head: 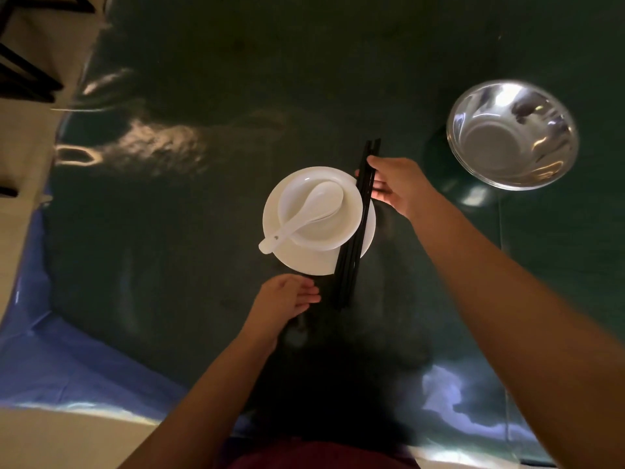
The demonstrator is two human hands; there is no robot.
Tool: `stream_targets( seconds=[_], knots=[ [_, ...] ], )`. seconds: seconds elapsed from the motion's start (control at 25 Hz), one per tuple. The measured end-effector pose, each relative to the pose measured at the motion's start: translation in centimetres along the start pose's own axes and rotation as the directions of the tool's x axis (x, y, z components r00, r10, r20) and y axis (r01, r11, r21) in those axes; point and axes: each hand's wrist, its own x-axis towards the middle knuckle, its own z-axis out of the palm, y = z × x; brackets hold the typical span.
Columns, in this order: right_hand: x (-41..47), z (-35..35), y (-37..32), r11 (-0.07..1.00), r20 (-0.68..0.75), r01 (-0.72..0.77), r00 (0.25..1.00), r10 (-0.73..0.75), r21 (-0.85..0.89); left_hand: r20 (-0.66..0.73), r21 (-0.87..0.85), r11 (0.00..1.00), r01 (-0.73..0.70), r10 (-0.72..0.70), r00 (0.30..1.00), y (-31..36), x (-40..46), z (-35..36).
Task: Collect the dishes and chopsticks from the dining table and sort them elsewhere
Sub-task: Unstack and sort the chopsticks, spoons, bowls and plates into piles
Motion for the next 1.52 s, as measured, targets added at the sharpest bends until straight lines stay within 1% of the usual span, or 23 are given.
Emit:
stream_targets(
  seconds=[0.08,0.12,0.16,0.36,0.48,0.6,0.68,0.8,0.92,1.0,1.12,1.24,1.32,1.4,1.48,1.52],
  knots=[
    [0.1,0.2,0.0,0.999,0.019,-0.010,1.000,0.009,0.050,0.211,-0.077,0.992,0.099,-0.081,0.974,0.2,-0.6,1.7],
    [0.1,0.2,-0.1,0.998,0.021,-0.011,1.000,0.010,0.061,0.288,-0.107,0.985,0.134,-0.098,0.953,0.3,-0.9,2.4],
    [0.2,0.2,-0.1,0.998,0.020,-0.009,1.000,0.007,0.061,0.326,-0.120,0.982,0.146,-0.100,0.940,0.5,-1.1,3.0],
    [-0.4,-1.2,-0.8,0.997,-0.041,0.011,0.999,-0.008,0.075,0.364,-0.133,0.985,0.111,-0.056,0.930,1.3,-2.0,3.5],
    [-2.3,-2.3,-2.5,0.996,-0.067,0.079,0.995,-0.076,0.042,0.413,-0.141,0.988,0.055,0.008,0.911,2.4,-3.5,3.1],
    [-4.1,-1.8,-5.6,0.986,-0.045,0.163,0.986,-0.162,0.022,0.467,-0.195,0.981,-0.003,0.096,0.879,4.3,-5.0,2.2],
    [-4.6,0.5,-8.2,0.974,0.016,0.228,0.974,-0.228,-0.005,0.475,-0.259,0.965,-0.039,0.162,0.865,6.2,-5.6,0.2],
    [-3.7,7.0,-11.0,0.946,0.139,0.317,0.942,-0.305,-0.075,0.377,-0.350,0.932,-0.092,0.230,0.897,8.8,-5.1,-4.6],
    [-1.3,15.5,-12.2,0.940,0.266,0.330,0.917,-0.297,-0.088,0.237,-0.421,0.899,-0.123,0.240,0.941,10.7,-2.8,-10.7],
    [1.1,21.0,-12.2,0.954,0.292,0.285,0.924,-0.246,-0.096,0.169,-0.470,0.876,-0.106,0.207,0.964,11.7,-0.5,-14.7],
    [5.5,28.5,-11.5,0.968,0.306,0.223,0.935,-0.181,-0.111,0.063,-0.495,0.859,-0.133,0.188,0.980,13.1,4.3,-20.3],
    [9.9,33.7,-10.8,0.973,0.259,0.186,0.955,-0.145,-0.140,-0.006,-0.492,0.857,-0.155,0.175,0.985,14.1,9.0,-24.4],
    [12.6,36.4,-10.7,0.978,0.212,0.165,0.968,-0.135,-0.127,-0.054,-0.455,0.871,-0.183,0.179,0.982,14.8,11.9,-26.5],
    [14.6,38.1,-10.9,0.983,0.191,0.144,0.974,-0.120,-0.115,-0.110,-0.363,0.904,-0.225,0.198,0.974,15.7,14.3,-27.7],
    [16.2,39.1,-11.1,0.986,0.171,0.125,0.980,-0.106,-0.106,-0.174,-0.189,0.938,-0.291,0.259,0.950,16.3,16.0,-28.2],
    [16.8,39.4,-11.1,0.987,0.158,0.122,0.982,-0.105,-0.105,-0.197,-0.052,0.943,-0.329,0.313,0.929,16.4,16.6,-28.4]
  ],
)
